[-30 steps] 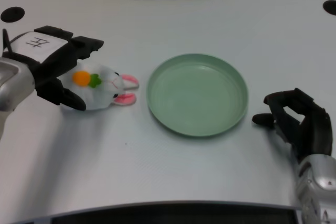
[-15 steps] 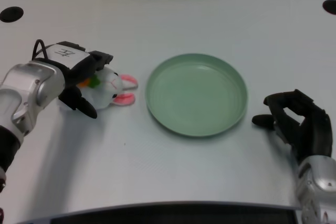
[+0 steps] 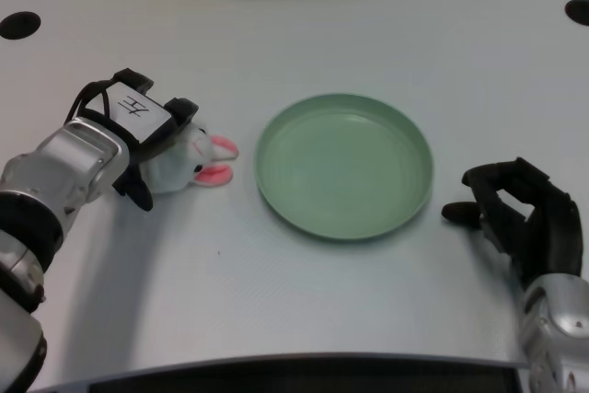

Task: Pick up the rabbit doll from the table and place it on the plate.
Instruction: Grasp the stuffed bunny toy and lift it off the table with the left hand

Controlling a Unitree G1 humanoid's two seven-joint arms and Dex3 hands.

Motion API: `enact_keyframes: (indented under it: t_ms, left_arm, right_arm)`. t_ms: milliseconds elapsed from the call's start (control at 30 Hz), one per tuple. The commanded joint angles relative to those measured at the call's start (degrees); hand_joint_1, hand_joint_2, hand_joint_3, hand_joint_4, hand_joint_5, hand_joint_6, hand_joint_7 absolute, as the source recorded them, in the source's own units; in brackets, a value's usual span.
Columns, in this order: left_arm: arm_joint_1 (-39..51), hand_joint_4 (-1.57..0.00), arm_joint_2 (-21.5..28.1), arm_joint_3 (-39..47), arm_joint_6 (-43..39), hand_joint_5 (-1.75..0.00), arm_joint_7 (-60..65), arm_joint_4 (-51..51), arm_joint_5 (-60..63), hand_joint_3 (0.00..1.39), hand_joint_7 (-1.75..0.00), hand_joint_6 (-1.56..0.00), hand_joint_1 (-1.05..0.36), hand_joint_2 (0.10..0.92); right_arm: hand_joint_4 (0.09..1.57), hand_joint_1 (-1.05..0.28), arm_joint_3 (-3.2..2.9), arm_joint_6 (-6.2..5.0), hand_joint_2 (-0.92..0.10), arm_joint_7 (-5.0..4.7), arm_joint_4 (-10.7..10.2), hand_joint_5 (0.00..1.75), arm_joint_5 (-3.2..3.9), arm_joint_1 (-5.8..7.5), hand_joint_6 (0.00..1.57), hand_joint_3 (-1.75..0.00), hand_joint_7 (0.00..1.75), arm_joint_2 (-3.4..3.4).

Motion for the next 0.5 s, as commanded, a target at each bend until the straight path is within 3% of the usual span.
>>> enact_keyframes:
  t_ms: [33, 133, 267, 500]
  left_arm:
    - [-1.4, -0.05, -0.7, -2.6, 0.5, -0.04, 3.5, 3.0, 1.8, 0.00, -0.02, -0.11, -0.93, 0.844]
    - [-2.2, -0.07, -1.5, -3.4, 0.3, -0.04, 5.4, 4.8, 1.5, 0.01, -0.03, -0.13, -0.92, 0.849]
    - [-2.8, -0.15, -2.2, -3.4, -0.6, -0.09, 8.9, 5.9, 0.6, 0.00, -0.05, -0.19, -0.90, 0.841]
    - [-3.6, -0.54, -4.3, -0.8, -2.3, -0.41, 10.8, 8.7, -4.0, 0.00, -0.07, -0.61, -0.64, 0.772]
  right_arm:
    - [0.86, -0.75, -0.12, 0.05, -0.92, -0.48, -0.4, 0.89, 0.16, 0.49, 0.80, -0.16, 1.22, 0.15]
    - [0.86, -0.74, 0.11, -0.53, -0.92, -0.70, -0.4, 0.89, -0.23, 0.60, 0.80, -0.17, 1.22, 0.10]
    - [0.86, -0.76, 0.10, -0.75, -0.92, -0.44, -0.2, 0.89, -0.08, 0.60, 0.79, -0.17, 1.23, 0.02]
    - [0.86, -0.75, 0.03, -1.36, -0.92, -0.20, 0.2, 0.88, 0.18, 0.62, 0.78, -0.17, 1.22, 0.17]
